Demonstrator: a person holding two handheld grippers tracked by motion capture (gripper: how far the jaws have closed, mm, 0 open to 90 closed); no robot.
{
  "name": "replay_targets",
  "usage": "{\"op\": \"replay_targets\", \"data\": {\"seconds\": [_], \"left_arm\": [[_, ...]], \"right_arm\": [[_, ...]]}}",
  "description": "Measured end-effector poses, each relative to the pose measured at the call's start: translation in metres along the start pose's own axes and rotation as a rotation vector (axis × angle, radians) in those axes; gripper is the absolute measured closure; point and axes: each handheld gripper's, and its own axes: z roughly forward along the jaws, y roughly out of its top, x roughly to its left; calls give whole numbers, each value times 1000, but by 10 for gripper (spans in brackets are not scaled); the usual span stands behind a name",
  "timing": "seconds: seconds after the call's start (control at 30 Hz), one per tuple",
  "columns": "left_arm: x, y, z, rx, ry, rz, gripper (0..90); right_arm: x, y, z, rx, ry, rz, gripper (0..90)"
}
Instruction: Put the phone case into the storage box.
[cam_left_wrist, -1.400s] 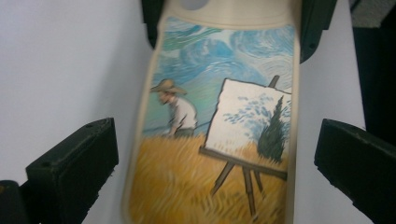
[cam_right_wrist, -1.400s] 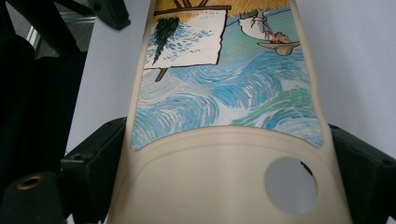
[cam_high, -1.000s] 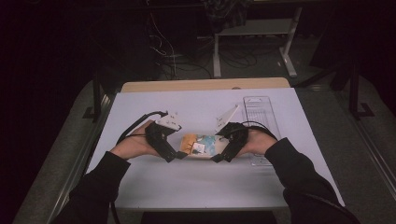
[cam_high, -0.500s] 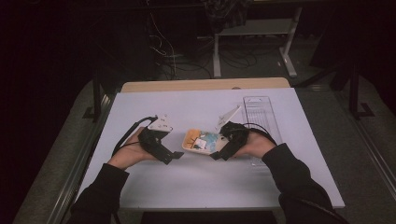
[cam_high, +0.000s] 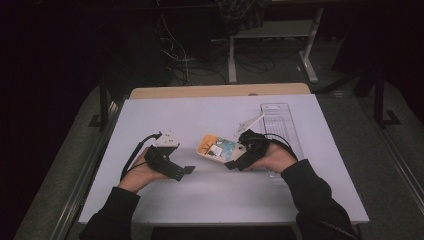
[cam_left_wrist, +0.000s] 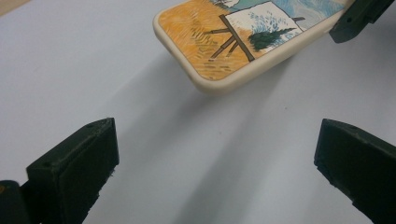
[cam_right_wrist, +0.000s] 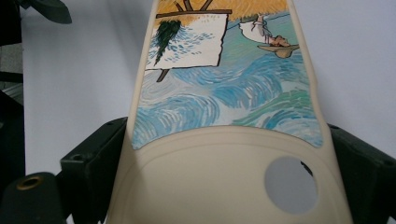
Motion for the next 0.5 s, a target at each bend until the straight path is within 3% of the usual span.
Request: {"op": "replay_targets", "data": {"seconds": [0.07, 0.5], "left_arm": [[0, -1, 0, 9, 8, 10, 0], [-4, -4, 3, -17, 38, 21, 0]], "right_arm": [[2, 0, 0, -16, 9, 27, 94], [4, -5, 3, -21, 24, 44, 94]]}}
